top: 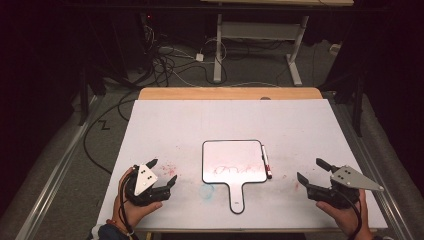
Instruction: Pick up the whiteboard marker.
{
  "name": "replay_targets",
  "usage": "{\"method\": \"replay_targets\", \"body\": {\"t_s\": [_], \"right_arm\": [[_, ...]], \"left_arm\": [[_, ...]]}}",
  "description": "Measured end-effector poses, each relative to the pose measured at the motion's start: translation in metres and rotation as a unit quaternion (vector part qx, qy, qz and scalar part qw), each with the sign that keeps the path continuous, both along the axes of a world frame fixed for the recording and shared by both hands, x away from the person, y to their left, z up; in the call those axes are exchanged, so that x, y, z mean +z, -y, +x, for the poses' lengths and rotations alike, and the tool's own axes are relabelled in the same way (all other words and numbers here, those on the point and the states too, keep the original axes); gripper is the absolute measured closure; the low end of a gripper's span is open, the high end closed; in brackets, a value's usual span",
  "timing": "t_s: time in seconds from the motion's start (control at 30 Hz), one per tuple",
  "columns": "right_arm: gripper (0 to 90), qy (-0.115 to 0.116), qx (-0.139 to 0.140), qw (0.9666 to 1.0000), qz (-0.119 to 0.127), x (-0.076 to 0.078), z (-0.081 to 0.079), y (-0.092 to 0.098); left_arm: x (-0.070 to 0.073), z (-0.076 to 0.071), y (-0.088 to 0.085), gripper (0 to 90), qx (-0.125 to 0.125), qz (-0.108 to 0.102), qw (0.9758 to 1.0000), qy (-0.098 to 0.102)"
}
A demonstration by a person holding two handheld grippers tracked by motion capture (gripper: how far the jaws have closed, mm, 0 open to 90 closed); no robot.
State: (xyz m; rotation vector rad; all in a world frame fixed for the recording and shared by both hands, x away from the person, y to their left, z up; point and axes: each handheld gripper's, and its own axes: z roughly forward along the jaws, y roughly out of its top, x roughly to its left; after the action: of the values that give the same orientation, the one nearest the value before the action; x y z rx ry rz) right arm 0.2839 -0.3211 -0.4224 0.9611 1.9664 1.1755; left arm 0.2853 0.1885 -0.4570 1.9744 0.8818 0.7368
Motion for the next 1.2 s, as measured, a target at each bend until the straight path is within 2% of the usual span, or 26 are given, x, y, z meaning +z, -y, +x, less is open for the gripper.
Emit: {"method": "replay_targets", "body": {"t_s": [0.07,0.13,0.17,0.23,0.3,0.33,0.4,0.47,0.53,0.57,0.6,0.63,0.73,0.8,0.83,0.9,0.93,0.97,1.0,1.07,1.1,1.13,1.2], "right_arm": [[24.3,-0.008,-0.001,1.0,0.003,-0.003,0.002,0.0],[24.1,-0.026,0.002,0.9996,0.008,-0.005,0.005,0.0],[24.1,-0.032,0.008,0.9994,0.014,-0.006,0.006,0.0],[24.2,-0.043,0.008,0.999,0.004,-0.007,0.007,-0.001],[25.3,-0.061,0.015,0.998,0.005,-0.008,0.01,-0.004],[25.8,-0.065,0.01,0.9978,-0.005,-0.008,0.012,-0.006],[27.1,-0.076,0.018,0.9969,0.001,-0.007,0.016,-0.009],[28.5,-0.094,0.007,0.9955,-0.016,-0.006,0.024,-0.015],[32.5,-0.11,0.018,0.9937,-0.007,-0.004,0.035,-0.019],[32.0,-0.121,0.016,0.9925,-0.01,-0.003,0.041,-0.021],[32.0,-0.121,0.016,0.9925,-0.01,-0.003,0.041,-0.021],[35.1,-0.14,0.018,0.99,-0.005,-0.002,0.055,-0.027],[36.0,-0.171,0.025,0.9848,-0.019,-0.003,0.079,-0.04],[37.2,-0.198,0.036,0.9791,-0.027,-0.006,0.095,-0.052],[39.2,-0.202,0.035,0.9783,-0.027,-0.008,0.104,-0.057],[42.2,-0.228,0.039,0.9719,-0.043,-0.013,0.122,-0.067],[43.2,-0.233,0.031,0.9711,-0.043,-0.016,0.13,-0.07],[47.0,-0.247,0.028,0.9679,-0.038,-0.019,0.138,-0.072],[49.1,-0.265,0.031,0.963,-0.036,-0.022,0.145,-0.075],[54.6,-0.273,0.022,0.9608,-0.039,-0.027,0.154,-0.079],[58.1,-0.283,0.025,0.9578,-0.046,-0.029,0.157,-0.08],[58.7,-0.293,0.031,0.9546,-0.042,-0.031,0.16,-0.082],[67.0,-0.3,0.037,0.9526,-0.034,-0.033,0.163,-0.083]], "left_arm": [[0.0,0.003,0.0,19.4,0.001,-0.012,0.9999,-0.006],[-0.002,0.007,0.0,19.6,0.005,-0.001,0.9999,-0.013],[-0.004,0.008,0.0,19.6,0.003,-0.001,0.9998,-0.017],[-0.006,0.008,0.001,19.6,0.0,0.004,0.9997,-0.024],[-0.007,0.009,0.001,19.5,-0.005,0.008,0.9996,-0.027],[-0.008,0.008,0.002,19.5,-0.006,0.01,0.9996,-0.027],[-0.007,0.008,0.003,19.4,-0.011,0.013,0.9995,-0.028],[-0.007,0.008,0.005,19.4,-0.014,0.011,0.9995,-0.026],[-0.007,0.007,0.006,19.6,-0.016,0.017,0.9994,-0.025],[-0.008,0.008,0.006,19.8,-0.015,0.021,0.9994,-0.025],[-0.008,0.008,0.006,19.8,-0.015,0.021,0.9994,-0.025],[-0.009,0.009,0.006,19.8,-0.013,0.018,0.9993,-0.029],[-0.009,0.011,0.007,19.8,-0.015,0.018,0.9992,-0.034],[-0.011,0.013,0.008,19.8,-0.016,0.023,0.9989,-0.039],[-0.012,0.013,0.009,19.8,-0.018,0.027,0.9986,-0.042],[-0.013,0.012,0.01,19.8,-0.02,0.036,0.9983,-0.042],[-0.013,0.012,0.01,19.8,-0.019,0.033,0.9983,-0.044],[-0.013,0.012,0.01,19.8,-0.02,0.031,0.9983,-0.046],[-0.013,0.011,0.01,20.1,-0.022,0.029,0.9983,-0.045],[-0.013,0.011,0.01,20.5,-0.022,0.03,0.9982,-0.046],[-0.013,0.01,0.01,20.5,-0.025,0.028,0.9982,-0.047],[-0.013,0.01,0.01,20.6,-0.026,0.028,0.9981,-0.048],[-0.013,0.01,0.01,20.6,-0.028,0.03,0.9979,-0.05]]}}
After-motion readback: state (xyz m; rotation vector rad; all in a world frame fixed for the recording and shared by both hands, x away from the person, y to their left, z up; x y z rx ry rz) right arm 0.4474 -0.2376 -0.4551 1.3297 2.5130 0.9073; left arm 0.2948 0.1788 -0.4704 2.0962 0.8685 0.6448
